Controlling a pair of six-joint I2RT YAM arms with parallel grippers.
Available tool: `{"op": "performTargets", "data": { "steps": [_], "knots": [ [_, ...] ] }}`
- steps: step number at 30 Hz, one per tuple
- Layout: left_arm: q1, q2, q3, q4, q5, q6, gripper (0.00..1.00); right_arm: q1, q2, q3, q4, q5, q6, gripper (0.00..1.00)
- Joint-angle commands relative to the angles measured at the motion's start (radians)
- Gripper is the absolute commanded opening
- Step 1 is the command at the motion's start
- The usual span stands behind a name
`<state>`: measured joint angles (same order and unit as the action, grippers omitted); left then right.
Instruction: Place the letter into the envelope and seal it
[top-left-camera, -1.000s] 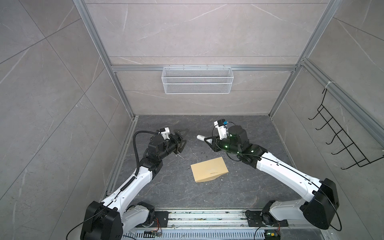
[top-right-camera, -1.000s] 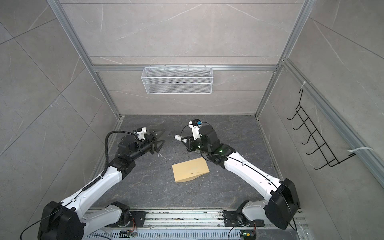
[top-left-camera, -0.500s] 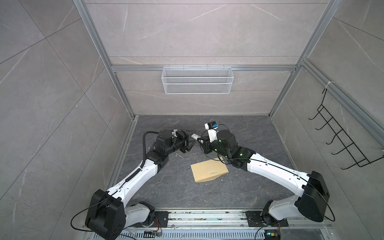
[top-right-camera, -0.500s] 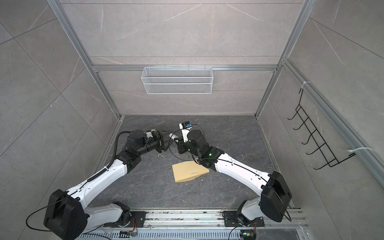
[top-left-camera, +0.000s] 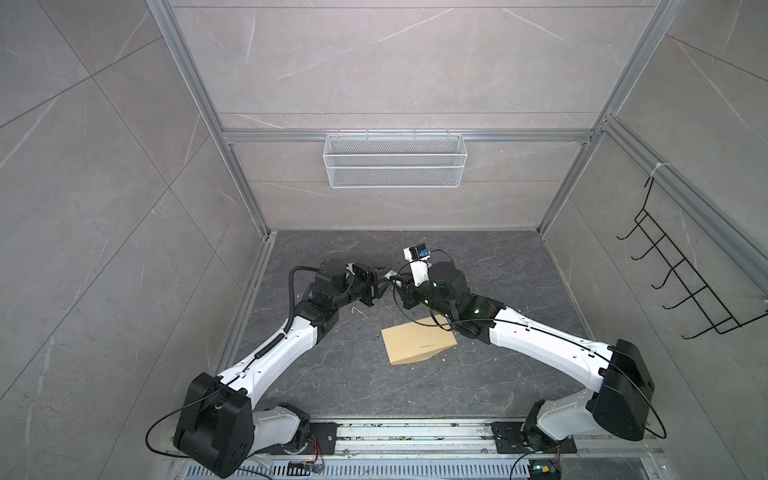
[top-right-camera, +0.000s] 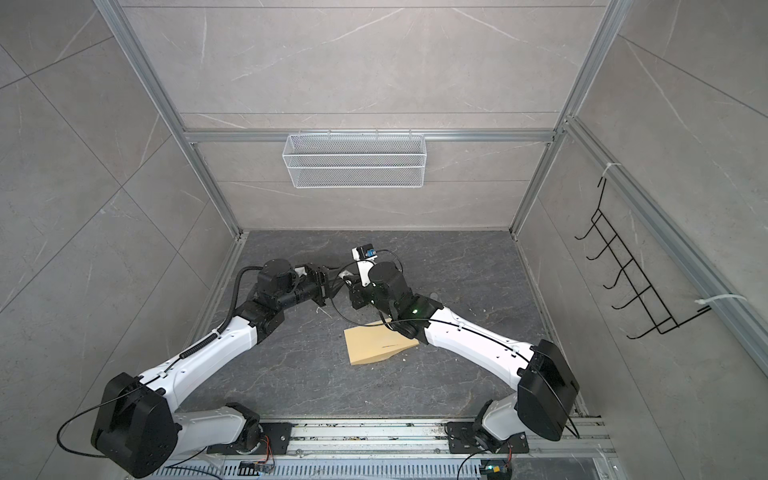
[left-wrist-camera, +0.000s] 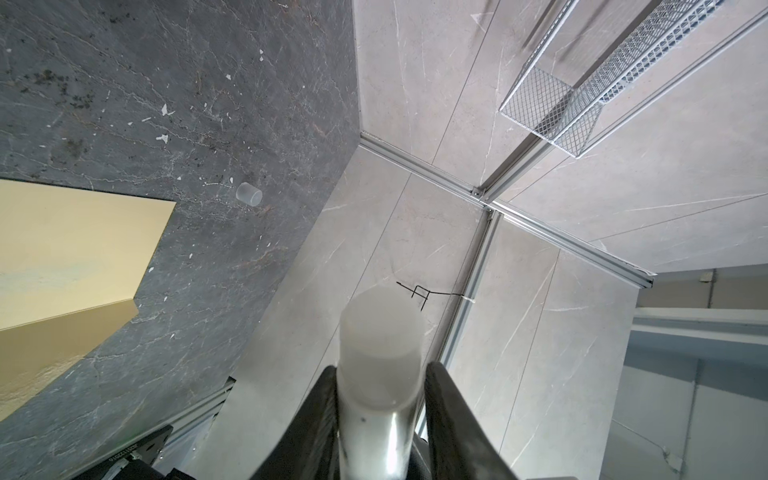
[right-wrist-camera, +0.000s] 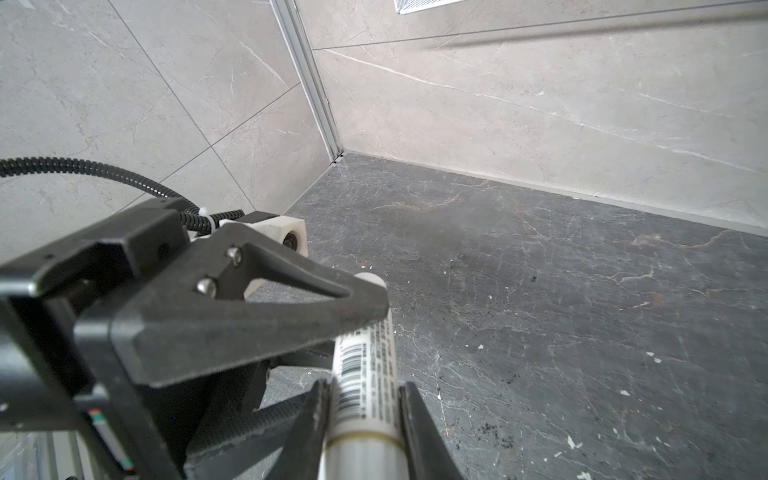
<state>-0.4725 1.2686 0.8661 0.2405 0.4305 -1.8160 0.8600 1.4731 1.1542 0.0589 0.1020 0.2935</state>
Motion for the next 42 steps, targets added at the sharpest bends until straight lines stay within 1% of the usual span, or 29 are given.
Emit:
{"op": "performTargets", "data": {
  "steps": [1, 7, 17, 22, 23, 24, 27, 28, 30, 31, 32, 35, 37, 39, 42],
  "knots": [
    [-0.002, 0.01, 0.028, 0.064, 0.036, -0.032, 0.33, 0.012, 0.017, 0.037, 0.03, 0.015, -0.02, 0.0],
    [-0.002, 0.017, 0.026, 0.078, 0.045, -0.042, 0.24, 0.018, 0.018, 0.036, 0.028, 0.021, -0.028, 0.0],
    [-0.002, 0.032, 0.032, 0.091, 0.051, -0.03, 0.0, 0.025, 0.023, 0.03, 0.031, 0.025, -0.037, 0.0],
    [-0.002, 0.034, 0.04, 0.094, 0.05, -0.01, 0.0, 0.026, 0.027, 0.037, 0.022, 0.021, -0.041, 0.0],
    [-0.002, 0.033, 0.04, 0.094, 0.051, -0.003, 0.0, 0.025, 0.027, 0.038, 0.021, 0.02, -0.041, 0.03],
    [-0.001, 0.032, 0.042, 0.093, 0.049, 0.01, 0.0, 0.025, 0.025, 0.037, 0.02, 0.022, -0.042, 0.1],
    [0.0, 0.029, 0.045, 0.093, 0.033, 0.054, 0.0, 0.026, 0.01, 0.03, 0.021, 0.028, -0.04, 0.4],
    [0.001, 0.026, 0.047, 0.094, 0.028, 0.082, 0.0, 0.026, -0.003, 0.027, 0.022, 0.028, -0.04, 0.48],
    [0.005, 0.022, 0.053, 0.091, 0.021, 0.158, 0.0, 0.025, -0.032, 0.021, 0.021, 0.025, -0.04, 0.59],
    [0.009, 0.018, 0.056, 0.097, 0.017, 0.211, 0.0, 0.025, -0.049, 0.016, 0.021, 0.021, -0.042, 0.64],
    [0.011, 0.016, 0.057, 0.109, 0.015, 0.264, 0.0, 0.026, -0.066, 0.014, 0.016, 0.015, -0.047, 0.66],
    [0.015, -0.006, 0.056, 0.158, 0.01, 0.473, 0.0, 0.025, -0.124, 0.004, -0.014, -0.009, -0.063, 0.73],
    [0.017, -0.026, 0.05, 0.197, 0.02, 0.645, 0.0, 0.026, -0.174, -0.018, -0.02, -0.027, -0.071, 0.76],
    [0.018, -0.047, 0.047, 0.195, 0.027, 0.79, 0.0, 0.024, -0.227, -0.05, -0.024, -0.026, -0.074, 0.86],
    [0.018, -0.07, 0.04, 0.192, 0.063, 1.008, 0.0, 0.022, -0.306, -0.098, -0.036, -0.018, -0.09, 0.97]
  ]
}}
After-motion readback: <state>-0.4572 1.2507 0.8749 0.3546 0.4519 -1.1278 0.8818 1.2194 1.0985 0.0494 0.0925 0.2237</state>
